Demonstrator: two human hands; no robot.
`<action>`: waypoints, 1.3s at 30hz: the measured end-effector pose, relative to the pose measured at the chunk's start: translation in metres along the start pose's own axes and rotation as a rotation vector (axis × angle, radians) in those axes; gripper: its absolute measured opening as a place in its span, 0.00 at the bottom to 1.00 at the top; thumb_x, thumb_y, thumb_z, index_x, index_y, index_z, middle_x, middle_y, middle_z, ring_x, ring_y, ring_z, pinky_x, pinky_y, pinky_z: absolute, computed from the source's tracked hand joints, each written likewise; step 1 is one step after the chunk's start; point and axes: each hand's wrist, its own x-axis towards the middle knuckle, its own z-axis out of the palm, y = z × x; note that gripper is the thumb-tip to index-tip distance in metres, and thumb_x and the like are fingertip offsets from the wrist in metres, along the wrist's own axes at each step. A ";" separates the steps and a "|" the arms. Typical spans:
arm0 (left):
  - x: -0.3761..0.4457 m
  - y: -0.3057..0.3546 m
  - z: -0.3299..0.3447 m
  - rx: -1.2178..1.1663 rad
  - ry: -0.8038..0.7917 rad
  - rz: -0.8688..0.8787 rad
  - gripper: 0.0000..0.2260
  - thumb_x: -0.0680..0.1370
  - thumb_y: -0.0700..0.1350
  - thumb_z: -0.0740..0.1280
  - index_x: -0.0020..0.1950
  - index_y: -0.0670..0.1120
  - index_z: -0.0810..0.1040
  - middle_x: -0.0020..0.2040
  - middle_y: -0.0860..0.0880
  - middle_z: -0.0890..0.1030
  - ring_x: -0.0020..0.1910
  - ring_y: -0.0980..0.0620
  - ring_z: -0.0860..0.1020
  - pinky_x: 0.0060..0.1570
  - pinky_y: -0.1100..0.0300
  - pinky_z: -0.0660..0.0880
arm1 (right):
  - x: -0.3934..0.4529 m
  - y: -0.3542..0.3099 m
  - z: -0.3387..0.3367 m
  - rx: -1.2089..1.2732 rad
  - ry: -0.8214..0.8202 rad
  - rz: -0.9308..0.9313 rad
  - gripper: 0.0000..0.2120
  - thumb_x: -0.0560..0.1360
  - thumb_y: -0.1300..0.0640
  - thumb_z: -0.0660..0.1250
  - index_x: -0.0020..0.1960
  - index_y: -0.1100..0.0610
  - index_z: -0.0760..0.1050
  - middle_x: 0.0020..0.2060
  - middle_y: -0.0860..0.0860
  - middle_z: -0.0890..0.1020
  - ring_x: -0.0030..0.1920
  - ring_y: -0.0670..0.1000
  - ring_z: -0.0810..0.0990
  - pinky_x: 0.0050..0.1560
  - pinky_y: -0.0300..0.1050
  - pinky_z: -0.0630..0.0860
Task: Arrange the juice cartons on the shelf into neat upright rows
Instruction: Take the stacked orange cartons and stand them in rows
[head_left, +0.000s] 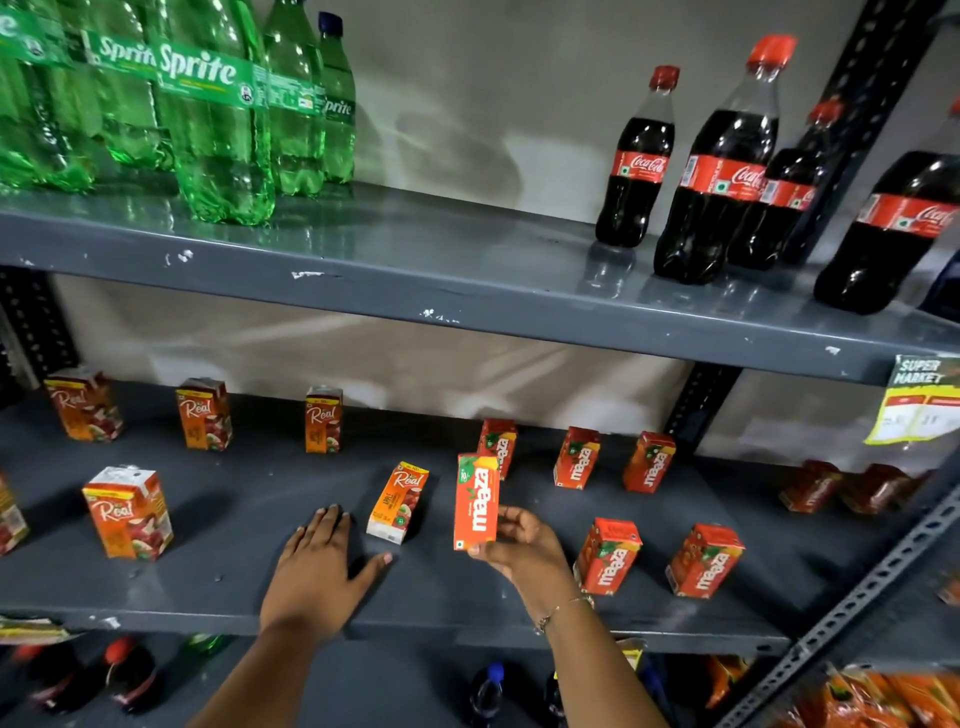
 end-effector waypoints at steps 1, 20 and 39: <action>0.000 0.000 0.000 -0.002 -0.002 0.002 0.46 0.67 0.75 0.47 0.74 0.46 0.57 0.77 0.47 0.59 0.76 0.50 0.55 0.75 0.52 0.53 | -0.003 0.006 -0.005 -0.055 0.027 0.001 0.20 0.63 0.74 0.73 0.50 0.58 0.75 0.44 0.55 0.84 0.46 0.53 0.83 0.45 0.42 0.81; -0.001 0.001 -0.003 -0.005 0.005 0.026 0.42 0.69 0.71 0.52 0.73 0.44 0.60 0.76 0.45 0.62 0.75 0.47 0.58 0.75 0.49 0.56 | -0.013 0.046 -0.043 -0.617 0.202 -0.064 0.22 0.55 0.62 0.77 0.42 0.43 0.75 0.42 0.44 0.85 0.46 0.47 0.83 0.52 0.53 0.80; -0.001 -0.001 -0.003 0.019 -0.068 0.017 0.37 0.74 0.66 0.54 0.75 0.45 0.52 0.78 0.47 0.54 0.77 0.50 0.50 0.76 0.54 0.49 | -0.055 0.061 -0.012 -0.605 0.652 -0.255 0.25 0.62 0.66 0.76 0.31 0.45 0.62 0.30 0.46 0.73 0.33 0.47 0.73 0.34 0.36 0.65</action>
